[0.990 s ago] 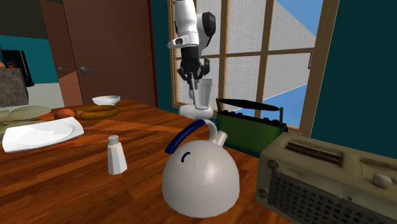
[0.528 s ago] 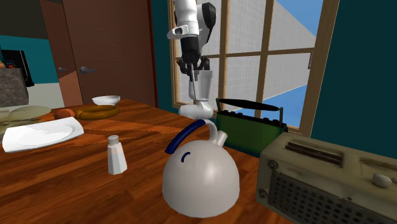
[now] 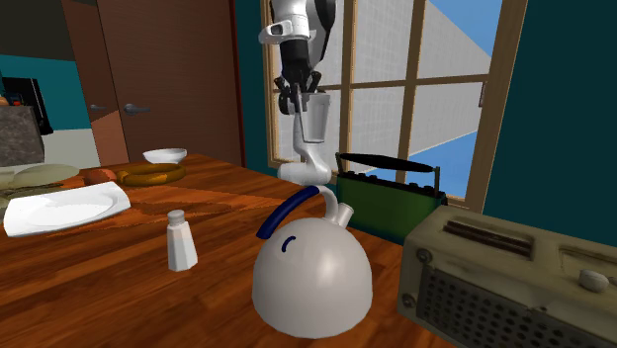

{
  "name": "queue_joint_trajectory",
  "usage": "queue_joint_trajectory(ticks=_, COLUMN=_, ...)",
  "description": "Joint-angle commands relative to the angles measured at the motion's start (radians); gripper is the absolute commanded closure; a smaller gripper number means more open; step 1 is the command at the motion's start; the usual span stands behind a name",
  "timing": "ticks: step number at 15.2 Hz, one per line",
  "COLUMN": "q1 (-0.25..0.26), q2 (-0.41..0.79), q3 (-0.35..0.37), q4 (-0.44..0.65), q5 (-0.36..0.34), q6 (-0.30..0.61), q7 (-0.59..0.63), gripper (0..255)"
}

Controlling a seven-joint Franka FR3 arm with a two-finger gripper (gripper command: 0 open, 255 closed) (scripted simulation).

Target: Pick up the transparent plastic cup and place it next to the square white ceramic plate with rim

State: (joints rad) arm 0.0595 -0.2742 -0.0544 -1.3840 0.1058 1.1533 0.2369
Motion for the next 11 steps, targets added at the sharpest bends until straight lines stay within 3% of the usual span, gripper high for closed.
queue_joint_trajectory(ticks=1, q1=-0.008, q2=0.010, q3=-0.018, q4=0.012, q5=-0.003, q6=-0.005, q7=-0.027, gripper=255)
queue_joint_trajectory(ticks=11, q1=-0.092, q2=0.108, q3=-0.194, q4=0.040, q5=-0.022, q6=0.039, q7=-0.298, gripper=255)
